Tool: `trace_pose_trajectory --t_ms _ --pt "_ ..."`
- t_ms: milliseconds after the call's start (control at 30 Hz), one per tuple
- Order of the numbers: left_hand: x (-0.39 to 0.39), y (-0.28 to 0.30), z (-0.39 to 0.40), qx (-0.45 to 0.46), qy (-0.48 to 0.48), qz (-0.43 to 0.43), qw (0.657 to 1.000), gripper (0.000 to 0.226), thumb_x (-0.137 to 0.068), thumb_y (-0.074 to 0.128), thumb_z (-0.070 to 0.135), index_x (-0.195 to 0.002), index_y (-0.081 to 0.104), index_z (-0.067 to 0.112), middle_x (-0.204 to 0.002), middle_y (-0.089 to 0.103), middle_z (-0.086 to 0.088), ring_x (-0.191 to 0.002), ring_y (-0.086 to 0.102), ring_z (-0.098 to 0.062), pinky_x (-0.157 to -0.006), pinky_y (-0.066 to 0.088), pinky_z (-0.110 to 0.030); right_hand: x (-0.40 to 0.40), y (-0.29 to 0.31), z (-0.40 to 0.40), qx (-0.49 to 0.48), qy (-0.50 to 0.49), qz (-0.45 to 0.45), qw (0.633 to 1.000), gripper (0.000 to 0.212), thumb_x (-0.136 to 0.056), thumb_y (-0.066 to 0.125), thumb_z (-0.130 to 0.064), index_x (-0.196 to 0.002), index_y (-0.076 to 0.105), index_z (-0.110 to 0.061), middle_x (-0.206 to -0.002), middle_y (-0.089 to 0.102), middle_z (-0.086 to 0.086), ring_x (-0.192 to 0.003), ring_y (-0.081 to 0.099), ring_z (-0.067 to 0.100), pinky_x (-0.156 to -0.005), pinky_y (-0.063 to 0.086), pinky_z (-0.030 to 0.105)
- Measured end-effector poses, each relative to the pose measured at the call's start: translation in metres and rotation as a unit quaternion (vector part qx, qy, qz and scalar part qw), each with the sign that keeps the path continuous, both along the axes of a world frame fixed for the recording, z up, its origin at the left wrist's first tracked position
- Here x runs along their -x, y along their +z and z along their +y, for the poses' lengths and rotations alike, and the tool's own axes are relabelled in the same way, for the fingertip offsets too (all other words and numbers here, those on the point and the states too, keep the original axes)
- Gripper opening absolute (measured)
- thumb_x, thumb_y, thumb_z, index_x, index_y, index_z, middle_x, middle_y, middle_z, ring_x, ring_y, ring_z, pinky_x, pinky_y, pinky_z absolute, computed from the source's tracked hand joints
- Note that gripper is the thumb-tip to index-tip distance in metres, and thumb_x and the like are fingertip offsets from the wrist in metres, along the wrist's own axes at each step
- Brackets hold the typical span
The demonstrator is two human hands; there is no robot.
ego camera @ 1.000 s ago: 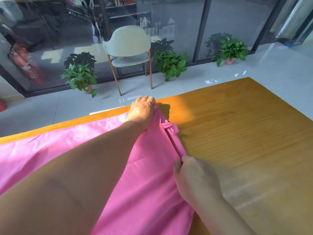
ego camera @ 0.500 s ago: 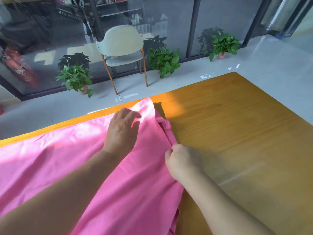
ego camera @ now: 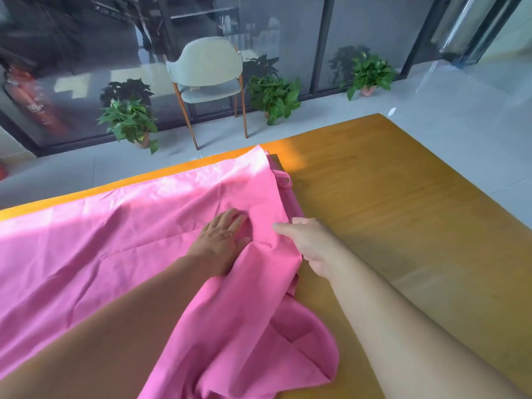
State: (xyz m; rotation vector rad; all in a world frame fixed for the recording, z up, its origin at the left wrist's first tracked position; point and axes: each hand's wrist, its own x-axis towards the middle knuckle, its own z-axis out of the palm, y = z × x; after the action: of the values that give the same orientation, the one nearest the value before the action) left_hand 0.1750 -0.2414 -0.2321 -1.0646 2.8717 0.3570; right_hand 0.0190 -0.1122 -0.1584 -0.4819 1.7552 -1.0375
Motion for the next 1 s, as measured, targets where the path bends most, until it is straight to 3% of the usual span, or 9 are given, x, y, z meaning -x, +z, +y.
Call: trace_pose_trajectory --t_ms 167,267,400,467,567,633,733,867,1000 --pt "0.003 0.004 0.000 -0.003 0.002 -0.032 0.999 0.059 -0.101 0.029 0.049 -0.153 0.017 0.025 -0.157 0.013 0.003 -0.146 0.013 -0.021 -0.120 0.014 -0.038 -0.018 0.000 0.021 0.004 0.009 -0.138 0.990 0.065 -0.071 0.084 -0.044 -0.125 0.064 -0.012 -0.121 0.070 0.007 -0.117 0.062 0.025 -0.110 0.041 0.048" --pt "0.004 0.007 0.006 -0.011 0.021 -0.040 0.999 0.069 -0.097 0.031 0.061 -0.154 0.015 0.027 -0.158 0.011 0.002 -0.147 0.009 -0.022 -0.122 0.010 -0.039 -0.027 -0.008 0.038 -0.075 0.079 -0.080 0.991 0.032 -0.084 0.077 -0.027 -0.110 0.070 -0.009 -0.099 0.076 0.009 -0.091 0.069 0.024 -0.095 0.053 0.042" --pt "0.009 0.017 0.009 -0.025 0.019 -0.071 0.997 0.076 -0.091 0.031 0.072 -0.155 0.012 0.035 -0.159 0.004 0.001 -0.148 0.004 -0.024 -0.121 0.006 -0.039 -0.021 -0.006 0.044 0.002 -0.044 -0.139 0.989 0.021 -0.095 0.062 -0.032 -0.101 0.069 -0.014 -0.080 0.070 0.005 -0.063 0.063 0.018 -0.063 0.052 0.028" --pt "0.012 0.020 0.008 -0.031 0.024 -0.083 0.996 0.078 -0.088 0.033 0.076 -0.154 0.013 0.039 -0.159 0.003 0.001 -0.148 0.004 -0.025 -0.121 0.009 -0.041 -0.013 0.002 0.048 0.028 -0.067 -0.201 0.977 0.034 -0.094 0.061 -0.044 -0.105 0.073 -0.014 -0.090 0.074 0.007 -0.073 0.069 0.022 -0.071 0.055 0.032" --pt "0.017 0.022 0.007 -0.035 0.033 -0.106 0.993 0.082 -0.084 0.033 0.080 -0.153 0.011 0.041 -0.159 0.003 -0.001 -0.148 0.004 -0.027 -0.121 0.012 -0.045 -0.014 0.007 0.066 -0.019 0.097 -0.179 0.979 0.060 -0.065 0.085 -0.053 -0.110 0.076 -0.013 -0.108 0.074 0.012 -0.097 0.068 0.026 -0.094 0.048 0.040" --pt "0.018 0.022 0.008 -0.040 0.034 -0.110 0.993 0.084 -0.084 0.034 0.080 -0.153 0.010 0.041 -0.160 0.003 -0.002 -0.148 0.004 -0.028 -0.121 0.012 -0.045 -0.020 0.004 0.080 -0.073 0.204 -0.156 0.964 0.060 -0.052 0.093 -0.035 -0.103 0.076 -0.009 -0.104 0.074 0.011 -0.096 0.068 0.024 -0.091 0.050 0.037" --pt "0.018 0.021 0.012 -0.038 0.036 -0.104 0.993 0.084 -0.085 0.033 0.079 -0.154 0.008 0.039 -0.160 0.001 -0.002 -0.148 0.002 -0.027 -0.121 0.007 -0.042 -0.026 0.001 0.096 -0.049 0.249 -0.117 0.960 0.047 -0.072 0.084 -0.009 -0.117 0.069 -0.003 -0.115 0.071 0.014 -0.108 0.068 0.026 -0.098 0.053 0.036" --pt "0.018 0.019 0.014 -0.036 0.047 -0.096 0.994 0.085 -0.083 0.033 0.080 -0.154 0.008 0.040 -0.159 0.002 -0.003 -0.148 0.002 -0.027 -0.121 0.005 -0.041 -0.027 -0.001 0.102 -0.054 0.205 -0.075 0.974 0.070 -0.062 0.090 -0.043 -0.118 0.068 -0.007 -0.110 0.073 0.012 -0.103 0.069 0.029 -0.101 0.050 0.053" --pt "0.019 0.020 0.017 -0.031 0.055 -0.116 0.991 0.084 -0.084 0.028 0.081 -0.154 0.005 0.041 -0.161 -0.001 -0.002 -0.149 -0.001 -0.026 -0.121 0.002 -0.039 -0.011 0.007 0.114 -0.082 0.226 -0.071 0.968 0.052 -0.076 0.081 -0.046 -0.103 0.069 -0.003 -0.078 0.073 0.007 -0.066 0.067 0.024 -0.061 0.058 0.034"
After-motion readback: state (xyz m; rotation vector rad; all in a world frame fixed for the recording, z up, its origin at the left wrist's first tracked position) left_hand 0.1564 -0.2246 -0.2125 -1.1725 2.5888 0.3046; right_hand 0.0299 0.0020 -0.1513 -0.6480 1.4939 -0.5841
